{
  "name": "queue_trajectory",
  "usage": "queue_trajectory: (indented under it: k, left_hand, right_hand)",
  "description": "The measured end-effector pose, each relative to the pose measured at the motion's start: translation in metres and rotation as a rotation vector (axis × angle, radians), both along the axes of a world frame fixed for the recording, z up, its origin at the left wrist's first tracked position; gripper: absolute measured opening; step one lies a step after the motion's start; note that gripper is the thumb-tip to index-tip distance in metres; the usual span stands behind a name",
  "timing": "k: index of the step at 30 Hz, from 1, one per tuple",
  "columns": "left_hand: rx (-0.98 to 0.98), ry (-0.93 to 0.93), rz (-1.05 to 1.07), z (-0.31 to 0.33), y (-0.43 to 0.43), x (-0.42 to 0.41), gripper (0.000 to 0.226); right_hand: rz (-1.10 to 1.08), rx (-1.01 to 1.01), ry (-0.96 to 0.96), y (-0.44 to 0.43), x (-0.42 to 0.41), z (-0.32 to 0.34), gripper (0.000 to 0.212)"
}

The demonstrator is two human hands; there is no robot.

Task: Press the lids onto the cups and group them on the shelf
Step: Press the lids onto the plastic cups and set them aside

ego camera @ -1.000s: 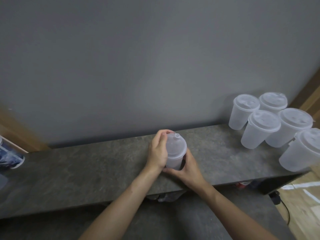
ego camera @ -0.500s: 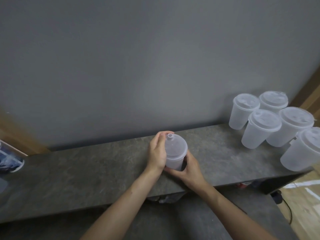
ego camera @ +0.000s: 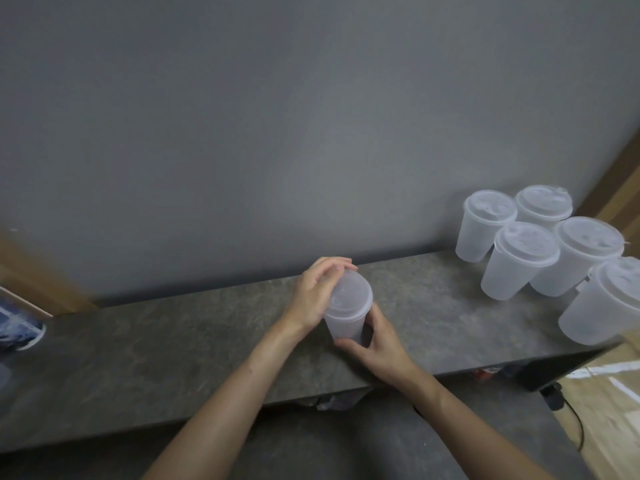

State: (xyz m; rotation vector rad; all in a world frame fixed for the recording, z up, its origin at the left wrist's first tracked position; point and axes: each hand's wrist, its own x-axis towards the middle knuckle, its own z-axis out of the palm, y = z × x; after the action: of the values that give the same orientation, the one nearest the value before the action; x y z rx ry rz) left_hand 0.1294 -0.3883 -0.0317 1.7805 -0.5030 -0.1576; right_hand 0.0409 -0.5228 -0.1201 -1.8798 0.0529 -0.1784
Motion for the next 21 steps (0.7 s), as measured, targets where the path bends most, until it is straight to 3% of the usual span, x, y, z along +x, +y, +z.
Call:
queue_trajectory:
  k: [3, 6, 9, 14, 19, 21]
  left_hand:
    - [0.092, -0.033, -0.109, 0.004, 0.002, 0.010, 0.026]
    - [-0.069, 0.038, 0.020, -0.004, -0.004, -0.001, 0.027]
    - [-0.134, 0.091, 0.137, -0.008, -0.005, -0.007, 0.024]
    - [-0.085, 0.128, -0.090, 0.009, -0.003, 0.008, 0.021]
    - [-0.107, 0.039, 0.113, -0.006, -0.007, -0.006, 0.020]
    - [-0.115, 0.098, 0.142, -0.001, -0.009, -0.009, 0.017]
  right_hand:
    - [0.020, -0.016, 0.004, 0.000, 0.001, 0.000, 0.077]
    - [-0.035, 0.006, 0.002, 0.004, 0.002, -0.003, 0.085]
    - [-0.096, 0.042, 0.006, 0.001, 0.003, -0.007, 0.074]
    - [-0.020, 0.004, 0.024, -0.002, 0.001, -0.005, 0.068]
    - [0.012, 0.017, 0.050, 0.003, 0.003, -0.005, 0.081]
    - [0.008, 0.050, 0.044, 0.001, 0.003, -0.002, 0.076]
